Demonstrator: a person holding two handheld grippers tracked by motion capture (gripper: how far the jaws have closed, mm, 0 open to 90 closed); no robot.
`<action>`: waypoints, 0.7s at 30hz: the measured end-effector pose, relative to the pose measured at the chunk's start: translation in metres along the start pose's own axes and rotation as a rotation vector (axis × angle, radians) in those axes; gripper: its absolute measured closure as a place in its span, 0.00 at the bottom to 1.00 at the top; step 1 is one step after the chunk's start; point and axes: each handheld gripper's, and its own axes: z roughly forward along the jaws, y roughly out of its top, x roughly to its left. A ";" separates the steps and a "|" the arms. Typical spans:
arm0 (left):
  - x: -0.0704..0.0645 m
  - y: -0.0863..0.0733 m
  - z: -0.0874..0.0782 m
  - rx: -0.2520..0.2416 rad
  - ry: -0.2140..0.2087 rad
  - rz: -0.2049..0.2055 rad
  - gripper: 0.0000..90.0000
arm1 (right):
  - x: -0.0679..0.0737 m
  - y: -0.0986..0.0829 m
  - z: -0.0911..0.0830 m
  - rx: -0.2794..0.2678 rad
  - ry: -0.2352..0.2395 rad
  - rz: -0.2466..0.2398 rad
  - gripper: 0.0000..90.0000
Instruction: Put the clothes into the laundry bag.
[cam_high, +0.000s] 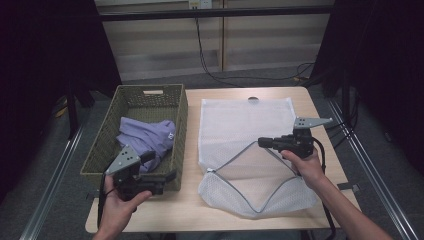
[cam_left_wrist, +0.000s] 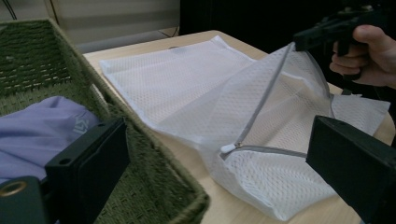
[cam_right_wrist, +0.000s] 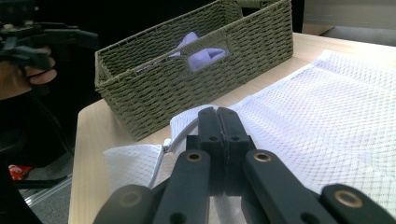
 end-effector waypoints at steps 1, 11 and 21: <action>0.004 0.001 0.000 0.000 0.008 0.003 0.06 | 0.000 0.000 0.000 0.000 -0.001 0.001 1.00; 0.044 0.011 0.006 0.051 0.155 0.049 0.07 | -0.001 -0.002 0.002 0.005 -0.002 0.003 1.00; 0.081 0.011 0.013 0.086 0.191 0.006 0.10 | -0.002 -0.006 0.003 0.016 -0.006 0.012 1.00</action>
